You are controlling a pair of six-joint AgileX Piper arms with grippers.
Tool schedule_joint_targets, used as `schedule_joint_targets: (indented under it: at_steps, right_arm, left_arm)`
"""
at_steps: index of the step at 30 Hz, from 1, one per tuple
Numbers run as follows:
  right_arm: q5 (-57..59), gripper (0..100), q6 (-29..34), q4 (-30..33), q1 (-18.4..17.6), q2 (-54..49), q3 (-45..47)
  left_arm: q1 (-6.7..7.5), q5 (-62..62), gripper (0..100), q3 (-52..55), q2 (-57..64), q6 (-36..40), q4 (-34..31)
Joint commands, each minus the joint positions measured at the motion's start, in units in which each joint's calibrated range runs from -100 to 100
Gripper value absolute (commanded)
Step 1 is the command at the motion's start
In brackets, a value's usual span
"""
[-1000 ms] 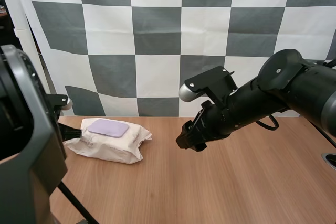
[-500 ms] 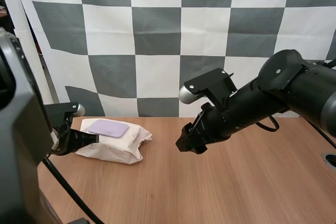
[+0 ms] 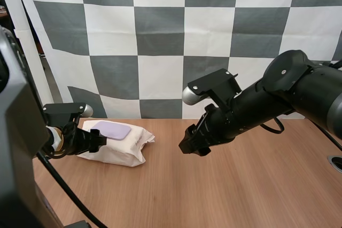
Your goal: Open the wet wipes lid
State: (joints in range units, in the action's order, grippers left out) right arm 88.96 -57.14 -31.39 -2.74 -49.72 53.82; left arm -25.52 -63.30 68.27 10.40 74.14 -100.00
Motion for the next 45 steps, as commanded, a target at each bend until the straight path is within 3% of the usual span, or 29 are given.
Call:
schedule_joint_targets:
  at_steps: [1, 6, 31, 32, 34, 36, 42, 45]
  right_arm:
    - [-0.2, 100, 0.0, 0.0, 0.0, 0.0, 0.1]
    - [-0.4, 100, 0.0, 0.0, 0.0, 0.0, 0.1]
    - [0.2, 100, 1.2, 0.0, 0.0, 0.0, 0.1]
    - [0.2, 100, 1.2, 0.0, 0.0, 0.0, 0.1]
    - [0.2, 100, 1.2, 0.0, 0.0, 0.0, 0.1]
    - [0.2, 100, 1.2, 0.0, 0.0, 0.0, 0.1]
    - [0.4, 100, 1.2, 0.0, 0.0, 0.0, 0.1]
    - [0.4, 100, 1.2, 0.0, 0.0, 0.0, 0.1]
  left_arm:
    - [-0.01, 7.8, 100, -0.2, 0.5, -5.0, 0.0]
    - [-0.01, 10.0, 100, -2.2, 0.5, -7.9, 0.0]
    - [0.21, -2.4, 100, -5.6, -9.0, -14.2, 3.9]
    - [0.21, -3.2, 87, -5.6, -9.0, -14.2, 3.9]
    - [0.21, -5.1, 49, -5.6, -9.0, -14.2, 3.7]
    - [0.21, -6.5, 0, -5.6, -9.0, -14.6, 3.4]
    - [0.21, -7.7, 0, -5.6, -9.0, -15.7, 2.1]
    - [0.21, -17.6, 0, -5.5, -9.0, -15.8, 0.0]
